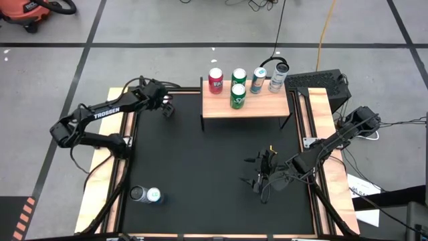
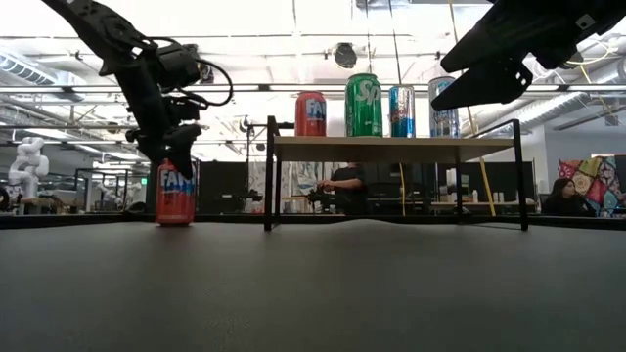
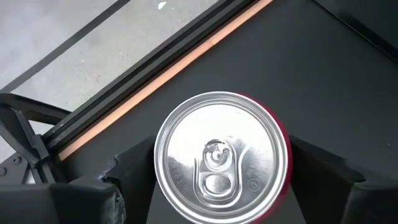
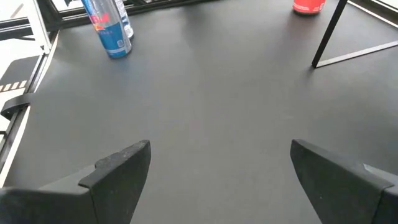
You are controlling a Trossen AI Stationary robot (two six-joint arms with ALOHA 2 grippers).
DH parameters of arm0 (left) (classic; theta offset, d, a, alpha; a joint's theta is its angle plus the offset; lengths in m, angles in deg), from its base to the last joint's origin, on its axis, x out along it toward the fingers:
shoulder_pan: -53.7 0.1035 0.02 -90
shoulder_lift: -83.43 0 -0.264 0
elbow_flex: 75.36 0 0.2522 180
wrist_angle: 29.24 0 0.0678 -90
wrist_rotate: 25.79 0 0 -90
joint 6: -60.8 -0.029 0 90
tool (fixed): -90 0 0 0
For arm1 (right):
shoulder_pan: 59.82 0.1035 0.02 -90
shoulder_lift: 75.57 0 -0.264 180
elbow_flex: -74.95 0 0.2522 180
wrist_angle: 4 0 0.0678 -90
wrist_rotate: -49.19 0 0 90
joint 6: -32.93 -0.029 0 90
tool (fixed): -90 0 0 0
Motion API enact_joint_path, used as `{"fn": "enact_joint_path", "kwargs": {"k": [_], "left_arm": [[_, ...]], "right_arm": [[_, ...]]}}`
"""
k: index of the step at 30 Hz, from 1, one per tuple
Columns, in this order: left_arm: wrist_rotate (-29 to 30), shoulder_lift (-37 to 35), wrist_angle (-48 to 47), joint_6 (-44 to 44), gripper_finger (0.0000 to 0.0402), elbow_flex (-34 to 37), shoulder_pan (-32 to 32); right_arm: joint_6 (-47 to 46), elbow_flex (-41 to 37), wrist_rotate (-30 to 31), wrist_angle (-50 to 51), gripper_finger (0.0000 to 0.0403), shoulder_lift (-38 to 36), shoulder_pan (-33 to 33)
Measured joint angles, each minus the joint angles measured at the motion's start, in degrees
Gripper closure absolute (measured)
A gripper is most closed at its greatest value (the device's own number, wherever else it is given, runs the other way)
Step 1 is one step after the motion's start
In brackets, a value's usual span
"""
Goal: Place canned beverage on shelf
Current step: Put the red soda can on the shelf aligned with the other red soda can
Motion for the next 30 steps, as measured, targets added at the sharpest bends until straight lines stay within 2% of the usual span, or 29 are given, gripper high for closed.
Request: {"fn": "enact_joint_path", "kwargs": {"k": [6,13,18,30], "left_arm": [[0.1,-1.3,-0.8,0.8,0.012,0.1,0.0],[0.1,-6.4,-7.3,3.3,0.0123,-2.2,-2.9],[0.2,-7.7,-13.6,4.0,0.0124,-6.9,-7.7],[3.2,-6.7,-16.9,4.9,0.0125,-21.1,-21.2]], "right_arm": [[-0.1,0.0,0.0,0.1,0.0027,0.0,0.0],[0.0,0.0,0.0,0.1,0.0027,0.0,0.0],[0.8,0.0,0.0,0.0,0.0027,0.0,-0.2],[1.3,0.0,-0.2,0.0,0.0027,0.0,-0.3]]}}
